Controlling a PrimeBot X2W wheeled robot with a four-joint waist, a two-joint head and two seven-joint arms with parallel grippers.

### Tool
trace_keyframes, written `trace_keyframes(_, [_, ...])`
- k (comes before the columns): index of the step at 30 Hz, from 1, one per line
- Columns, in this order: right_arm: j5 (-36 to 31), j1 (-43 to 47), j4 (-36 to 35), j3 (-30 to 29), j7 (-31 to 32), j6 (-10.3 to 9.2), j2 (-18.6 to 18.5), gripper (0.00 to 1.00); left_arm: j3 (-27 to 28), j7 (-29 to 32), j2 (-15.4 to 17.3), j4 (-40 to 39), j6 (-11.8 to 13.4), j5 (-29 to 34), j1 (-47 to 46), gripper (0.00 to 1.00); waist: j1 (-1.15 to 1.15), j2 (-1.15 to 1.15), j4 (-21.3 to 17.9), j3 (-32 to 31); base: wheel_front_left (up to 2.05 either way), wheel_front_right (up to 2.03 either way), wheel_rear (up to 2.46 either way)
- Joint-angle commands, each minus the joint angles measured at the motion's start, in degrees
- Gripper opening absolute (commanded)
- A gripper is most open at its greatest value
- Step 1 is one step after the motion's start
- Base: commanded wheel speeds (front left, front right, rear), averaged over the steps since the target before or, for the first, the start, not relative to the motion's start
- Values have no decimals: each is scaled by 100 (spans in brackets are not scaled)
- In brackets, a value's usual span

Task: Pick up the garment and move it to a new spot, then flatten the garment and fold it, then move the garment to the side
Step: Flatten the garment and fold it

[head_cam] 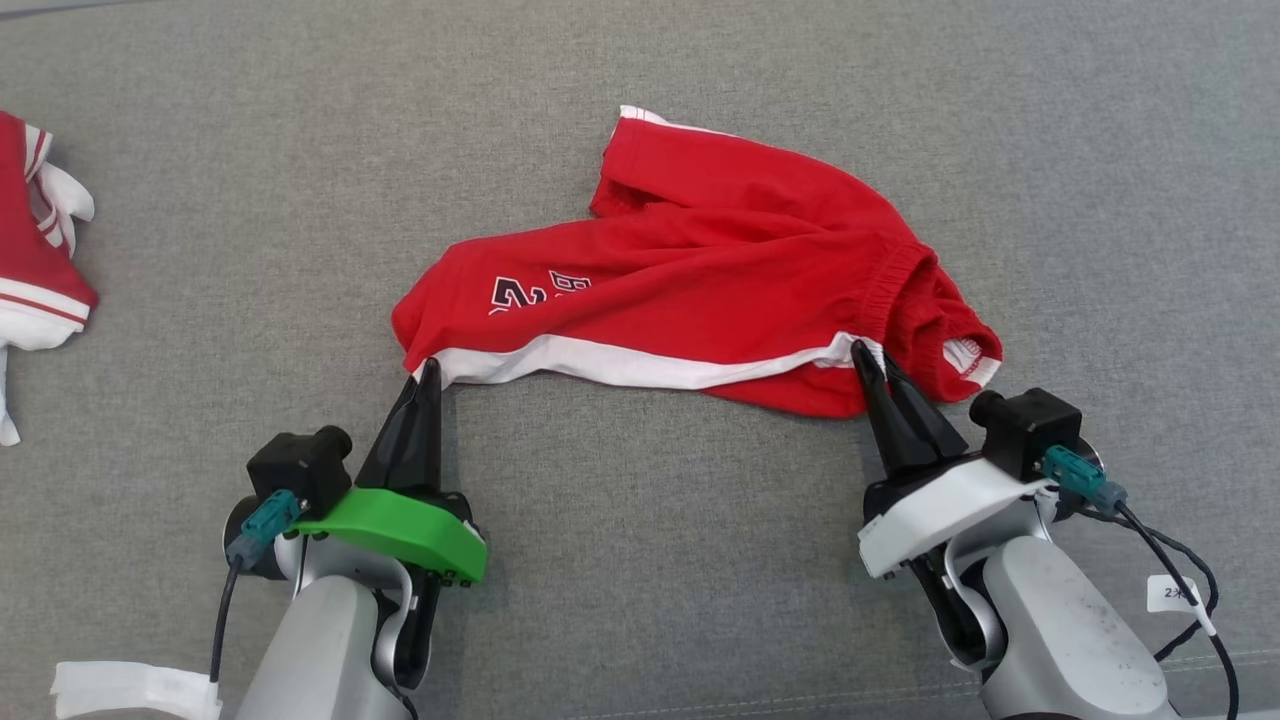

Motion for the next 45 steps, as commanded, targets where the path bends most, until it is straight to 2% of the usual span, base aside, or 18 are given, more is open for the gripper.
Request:
trace_keyframes(1, [47,73,-2,-24,-18,-8,-24,0,8,0,23,-24,-22,-17,13,0,0,0,6,-71,0,0,0])
trace_keyframes(8, [154,162,-211,-260,-18,-7,-19,0,-4,0,106,-337,-21,66,132,0,0,0,81,-685,0,0,0])
trace_keyframes(14, [433,-632,-447,-260,-18,-8,-389,0,-53,0,727,-664,-17,10,-671,0,0,0,96,-957,0,0,0])
trace_keyframes(18, [472,-1714,-271,-135,-18,-9,-829,0,-204,0,1330,-580,-9,121,-1742,0,0,0,79,-809,0,0,0])
trace_keyframes(21, [585,-2813,108,77,-19,-12,-1054,0,-299,20,1726,-158,-3,158,-2654,0,0,0,3,-482,0,0,0])
trace_keyframes(27, [318,-5107,953,566,93,-14,-1424,0,-783,106,2069,409,-2,464,-4705,0,0,0,17,514,0,0,0])
trace_keyframes(31, [68,-6364,1545,798,167,-12,-1515,0,-986,56,2058,800,-1,779,-5857,0,0,0,83,1105,0,0,0])
trace_keyframes(35, [-196,-7168,2150,639,56,-13,-1502,0,-1081,-3,1919,1087,111,1102,-6655,0,0,0,214,1473,0,0,0])
trace_keyframes(37, [-338,-7392,2354,511,11,-13,-1450,0,-991,-3,1821,922,200,1143,-6901,0,0,0,285,1619,0,0,0])
trace_keyframes(40, [-335,-7393,2471,567,-9,-10,-1316,0,-867,7,1696,597,280,1227,-6804,0,0,0,382,1787,0,0,0])
trace_keyframes(45, [-222,-6978,2226,844,-14,-10,-1418,0,-638,6,1508,330,252,1142,-6242,0,0,0,443,1951,0,0,0])
